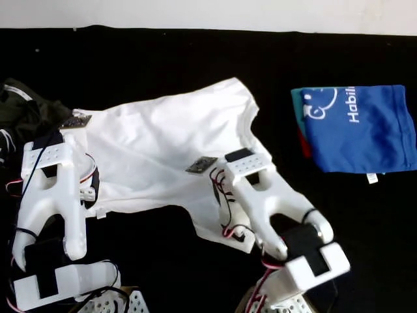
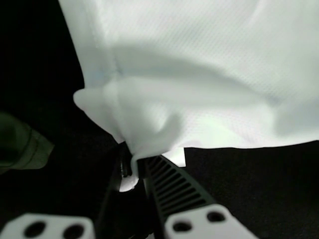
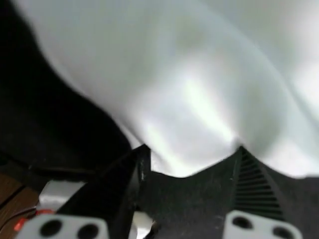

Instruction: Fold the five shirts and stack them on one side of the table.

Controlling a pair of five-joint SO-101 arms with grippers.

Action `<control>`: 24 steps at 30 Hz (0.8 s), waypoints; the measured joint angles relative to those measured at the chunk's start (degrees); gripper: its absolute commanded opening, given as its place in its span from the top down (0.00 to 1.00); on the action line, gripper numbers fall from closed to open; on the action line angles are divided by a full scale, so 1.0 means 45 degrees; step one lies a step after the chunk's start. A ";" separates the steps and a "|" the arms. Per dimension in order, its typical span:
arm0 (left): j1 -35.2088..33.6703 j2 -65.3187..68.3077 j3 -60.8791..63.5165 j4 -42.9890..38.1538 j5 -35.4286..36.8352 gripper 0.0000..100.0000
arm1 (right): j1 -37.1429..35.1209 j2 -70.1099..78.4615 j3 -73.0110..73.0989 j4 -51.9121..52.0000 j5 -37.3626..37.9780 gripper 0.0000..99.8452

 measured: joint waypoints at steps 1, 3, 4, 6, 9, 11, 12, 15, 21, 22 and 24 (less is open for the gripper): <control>0.0000 0.0000 0.0000 0.0000 0.0000 0.99 | 0.0195 0.0176 -0.0020 -0.0313 0.0000 0.74; 0.0000 0.0000 0.0000 0.0000 0.0000 0.99 | 0.0449 0.0508 -0.0020 -0.0625 0.0000 0.75; 0.0000 0.0000 0.0000 0.0000 0.0000 0.99 | 0.0527 0.0625 -0.0020 -0.0664 0.0000 0.77; 0.0000 0.0000 0.0000 0.0000 0.0000 0.99 | 0.0586 0.0664 -0.0020 -0.0703 -0.0020 0.84; 0.0000 0.0000 0.0000 0.0000 0.0000 0.99 | 0.0801 0.0664 -0.0098 -0.0860 -0.0039 0.97; 0.0000 0.0000 0.0000 0.0000 0.0000 0.99 | 0.0918 0.0664 -0.0117 -0.1055 -0.0059 0.99; 0.0000 0.0000 0.0000 0.0000 0.0000 0.99 | 0.0996 0.0664 -0.0117 -0.1114 -0.0059 0.99; 0.0020 0.0059 0.0000 0.0000 0.0000 0.99 | 0.1016 0.0821 -0.0098 -0.1192 -0.0059 0.99; 0.0195 0.0098 -0.0078 0.0000 0.0840 0.99 | 0.1035 0.0567 -0.0078 -0.1192 -0.0059 0.99; 0.0293 0.0098 -0.0176 0.0000 0.1055 0.99 | 0.1035 0.0313 -0.0039 -0.1192 -0.0059 0.99; 0.0625 0.0098 -0.0488 0.0352 0.1328 0.99 | 0.1016 -0.0274 0.0078 -0.1192 -0.0059 0.99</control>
